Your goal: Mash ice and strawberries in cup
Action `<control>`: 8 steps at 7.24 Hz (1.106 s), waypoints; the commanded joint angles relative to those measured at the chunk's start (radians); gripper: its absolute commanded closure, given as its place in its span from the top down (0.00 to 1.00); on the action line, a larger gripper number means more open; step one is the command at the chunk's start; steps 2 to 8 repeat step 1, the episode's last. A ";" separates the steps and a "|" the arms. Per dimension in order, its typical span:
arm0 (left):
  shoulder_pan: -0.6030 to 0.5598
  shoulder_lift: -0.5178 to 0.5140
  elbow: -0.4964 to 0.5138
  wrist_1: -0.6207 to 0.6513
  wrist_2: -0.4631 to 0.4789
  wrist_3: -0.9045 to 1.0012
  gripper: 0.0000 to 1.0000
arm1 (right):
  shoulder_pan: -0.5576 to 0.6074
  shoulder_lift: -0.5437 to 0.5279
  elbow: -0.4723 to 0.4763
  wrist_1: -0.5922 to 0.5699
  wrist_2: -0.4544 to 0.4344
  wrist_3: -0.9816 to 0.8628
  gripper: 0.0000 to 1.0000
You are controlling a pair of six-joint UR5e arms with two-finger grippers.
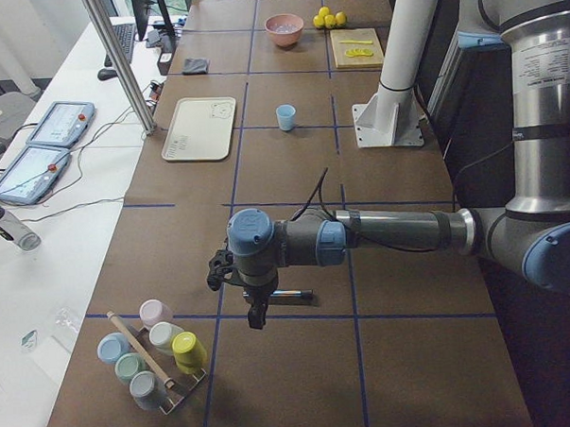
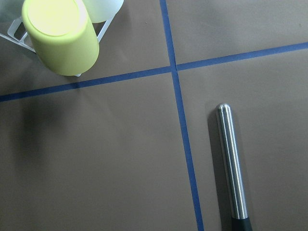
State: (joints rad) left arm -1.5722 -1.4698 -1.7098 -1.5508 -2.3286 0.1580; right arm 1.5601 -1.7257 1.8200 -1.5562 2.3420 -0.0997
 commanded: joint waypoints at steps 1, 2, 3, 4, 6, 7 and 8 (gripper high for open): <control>0.000 0.000 -0.001 0.000 0.000 0.000 1.00 | 0.000 0.000 0.004 -0.001 0.000 0.000 0.99; 0.000 0.000 -0.001 0.000 0.000 0.000 1.00 | 0.000 0.000 0.004 -0.001 0.000 0.000 0.99; 0.000 0.000 -0.001 0.000 0.000 0.000 1.00 | 0.000 0.000 0.004 -0.001 0.000 0.000 0.99; 0.000 0.000 -0.001 0.000 0.000 0.000 1.00 | 0.000 0.000 0.004 -0.001 0.000 0.000 0.99; 0.000 0.000 -0.001 0.000 0.000 0.000 1.00 | 0.000 0.000 0.004 -0.001 0.000 0.000 0.99; 0.000 0.000 -0.001 0.000 0.000 0.000 1.00 | 0.000 0.000 0.004 -0.001 0.000 0.000 0.99; 0.000 0.000 -0.001 0.000 0.000 0.000 1.00 | 0.000 0.000 0.004 -0.001 0.000 0.000 0.99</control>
